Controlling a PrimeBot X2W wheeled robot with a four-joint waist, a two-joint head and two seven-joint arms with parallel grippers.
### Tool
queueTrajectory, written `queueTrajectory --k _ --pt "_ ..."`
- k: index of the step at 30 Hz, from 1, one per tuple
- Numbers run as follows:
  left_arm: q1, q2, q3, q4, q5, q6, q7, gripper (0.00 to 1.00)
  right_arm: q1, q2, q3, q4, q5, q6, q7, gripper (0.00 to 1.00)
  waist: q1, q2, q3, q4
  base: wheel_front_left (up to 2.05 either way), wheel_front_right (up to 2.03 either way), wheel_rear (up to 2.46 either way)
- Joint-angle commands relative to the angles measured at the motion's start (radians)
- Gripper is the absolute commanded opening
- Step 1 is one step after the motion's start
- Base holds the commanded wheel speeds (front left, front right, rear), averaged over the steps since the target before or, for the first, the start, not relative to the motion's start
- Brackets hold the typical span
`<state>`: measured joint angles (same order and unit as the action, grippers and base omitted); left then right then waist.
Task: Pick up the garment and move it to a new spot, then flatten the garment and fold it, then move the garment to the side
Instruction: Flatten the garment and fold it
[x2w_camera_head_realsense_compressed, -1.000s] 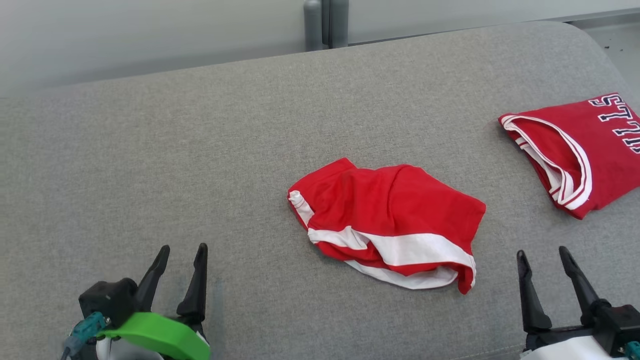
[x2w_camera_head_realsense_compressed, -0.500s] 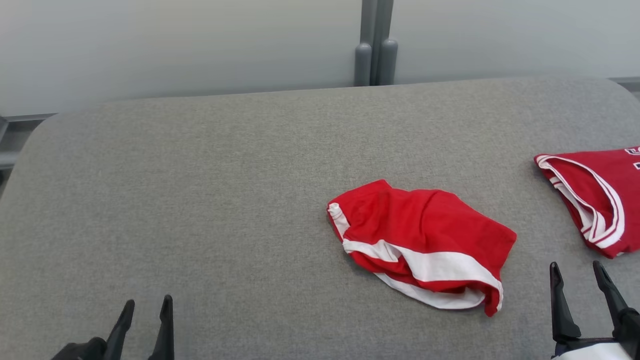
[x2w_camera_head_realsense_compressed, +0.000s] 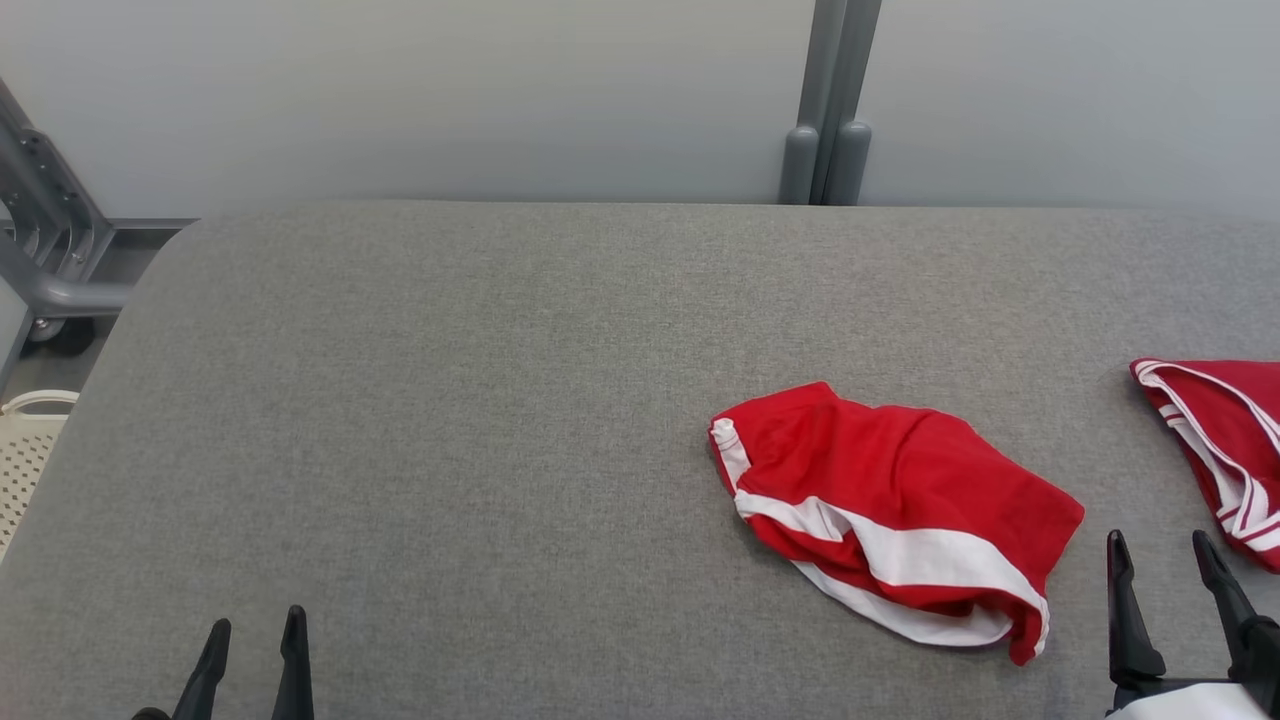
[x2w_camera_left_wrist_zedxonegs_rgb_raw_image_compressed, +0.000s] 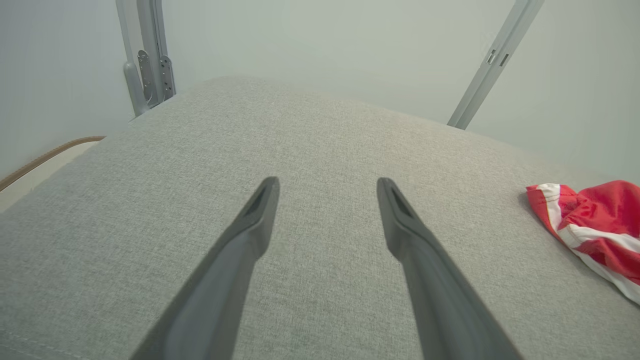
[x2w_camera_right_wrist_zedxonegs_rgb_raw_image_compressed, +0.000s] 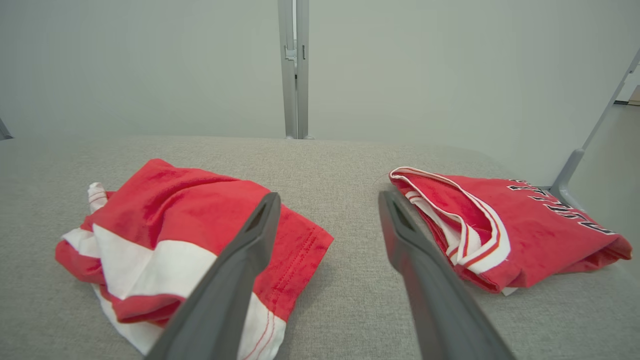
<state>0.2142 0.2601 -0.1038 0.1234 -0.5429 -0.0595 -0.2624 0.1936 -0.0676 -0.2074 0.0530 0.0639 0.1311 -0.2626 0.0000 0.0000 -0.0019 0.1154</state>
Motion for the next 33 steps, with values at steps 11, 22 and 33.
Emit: queueTrajectory --k 11,22,33 --pt "-0.029 -0.035 0.057 0.081 0.061 -0.070 -0.002 1.00 -0.045 -0.009 -0.013 0.034 -0.007 -0.001 -0.003 1.00 0.0000 0.0000 0.009 -0.044 0.00 0.00 0.00" --pt "-0.031 -0.026 0.048 0.075 0.047 -0.072 -0.003 1.00 -0.035 -0.007 0.005 0.029 -0.007 -0.001 -0.003 1.00 0.0000 0.0000 -0.004 -0.045 0.00 0.00 0.00" --pt "-0.018 -0.022 0.049 0.054 0.053 -0.072 -0.003 1.00 -0.021 -0.008 0.012 -0.002 -0.006 -0.001 -0.003 1.00 0.0000 0.0000 -0.006 -0.048 0.00 0.00 0.00"
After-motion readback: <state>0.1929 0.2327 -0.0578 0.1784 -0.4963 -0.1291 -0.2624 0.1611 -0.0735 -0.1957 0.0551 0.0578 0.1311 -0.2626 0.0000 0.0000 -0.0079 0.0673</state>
